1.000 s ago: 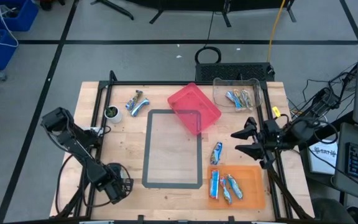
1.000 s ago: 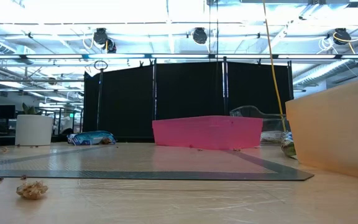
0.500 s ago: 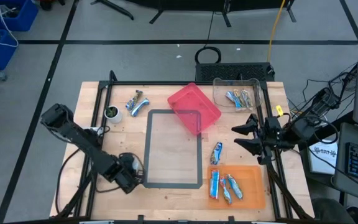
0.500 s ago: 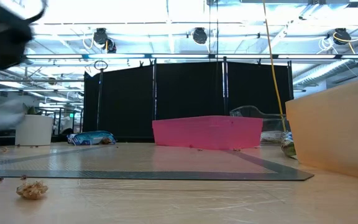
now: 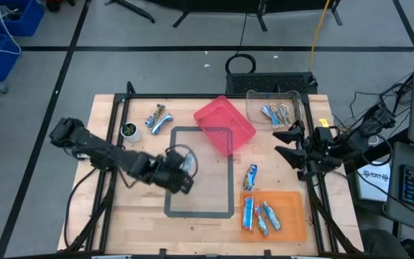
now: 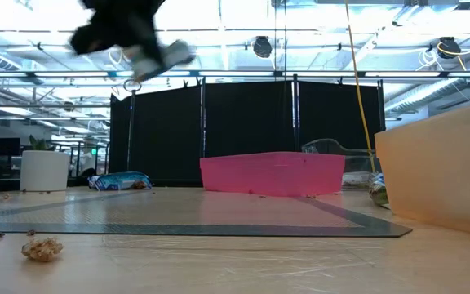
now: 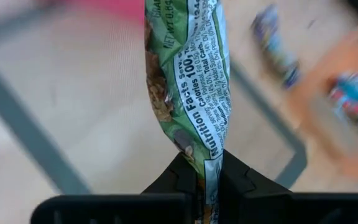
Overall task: Pick and place Granola Bars by type
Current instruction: Put the yellow granola bar into the transparent bin
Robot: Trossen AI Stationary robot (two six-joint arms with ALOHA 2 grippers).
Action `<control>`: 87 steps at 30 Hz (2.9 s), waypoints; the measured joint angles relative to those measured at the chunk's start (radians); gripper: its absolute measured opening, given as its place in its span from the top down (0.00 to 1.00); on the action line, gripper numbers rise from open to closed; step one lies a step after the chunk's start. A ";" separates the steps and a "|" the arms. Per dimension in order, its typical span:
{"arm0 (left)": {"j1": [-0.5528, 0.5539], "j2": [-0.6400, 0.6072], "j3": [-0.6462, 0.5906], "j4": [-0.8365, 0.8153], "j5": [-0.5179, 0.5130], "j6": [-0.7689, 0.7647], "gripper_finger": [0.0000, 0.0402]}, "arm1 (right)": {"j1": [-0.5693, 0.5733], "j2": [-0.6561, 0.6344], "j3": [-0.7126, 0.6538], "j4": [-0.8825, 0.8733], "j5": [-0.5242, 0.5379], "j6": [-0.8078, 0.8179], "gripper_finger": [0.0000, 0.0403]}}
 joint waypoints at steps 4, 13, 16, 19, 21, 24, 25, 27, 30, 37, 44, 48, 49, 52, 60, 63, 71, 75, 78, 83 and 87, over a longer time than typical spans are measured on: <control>0.081 0.000 0.098 0.046 -0.040 0.238 0.93 | -0.054 0.015 0.038 -0.002 -0.001 0.000 0.45; 0.202 0.000 0.246 0.354 -0.019 0.730 0.94 | -0.236 0.097 0.226 -0.197 -0.164 -0.008 0.45; 0.227 0.000 0.277 0.430 0.000 0.822 0.94 | -0.297 0.160 0.339 -0.359 -0.205 -0.008 0.45; 0.239 0.000 0.303 0.471 0.017 0.915 0.94 | -0.359 0.230 0.451 -0.476 -0.276 -0.032 0.45; 0.242 0.000 0.318 0.504 0.018 0.979 0.94 | -0.398 0.271 0.511 -0.541 -0.335 -0.038 0.44; 0.241 0.000 0.331 0.562 0.016 1.059 0.94 | -0.438 0.326 0.566 -0.584 -0.377 -0.015 0.40; 0.241 0.000 0.334 0.576 0.014 1.083 0.94 | -0.448 0.340 0.574 -0.587 -0.391 -0.010 0.39; 0.241 0.000 0.342 0.599 0.012 1.125 0.94 | -0.459 0.362 0.582 -0.588 -0.396 -0.008 0.35; 0.241 0.000 0.349 0.649 0.022 1.174 0.94 | -0.472 0.391 0.584 -0.587 -0.396 0.003 0.31; 0.243 0.000 0.349 0.666 0.055 1.213 0.94 | -0.492 0.456 0.584 -0.513 -0.399 0.032 0.30; 0.249 0.000 0.349 0.648 0.074 1.214 0.94 | -0.529 0.502 0.584 -0.501 -0.449 0.126 0.36; 0.260 0.000 0.348 0.609 0.094 1.199 0.94 | -0.529 0.507 0.584 -0.481 -0.450 0.131 0.46; 0.260 0.000 0.348 0.606 0.097 1.193 0.94 | -0.529 0.508 0.584 -0.471 -0.450 0.132 0.50; 0.265 0.000 0.348 0.607 0.097 1.184 0.94 | -0.529 0.509 0.584 -0.440 -0.475 0.121 0.64; 0.264 0.001 0.347 0.651 0.095 1.183 0.87 | -0.532 0.508 0.584 -0.414 -0.543 0.088 0.97; 0.264 0.001 0.347 0.654 0.081 1.180 0.76 | -0.541 0.507 0.584 -0.416 -0.554 0.098 0.96; 0.264 -0.017 0.346 0.628 -0.024 1.153 0.56 | -0.567 0.464 0.584 -0.465 -0.554 0.068 0.98; 0.285 -0.063 0.346 0.597 -0.041 1.160 0.43 | -0.595 0.414 0.584 -0.575 -0.548 0.066 0.99; 0.315 -0.099 0.348 0.563 -0.030 1.151 0.34 | -0.630 0.378 0.583 -0.670 -0.492 0.079 0.99; 0.359 -0.144 0.347 0.437 -0.009 1.085 0.21 | -0.740 0.332 0.583 -0.814 -0.454 0.120 0.99; 0.381 -0.177 0.347 0.327 -0.008 1.027 0.15 | -0.841 0.326 0.583 -0.879 -0.446 0.123 0.99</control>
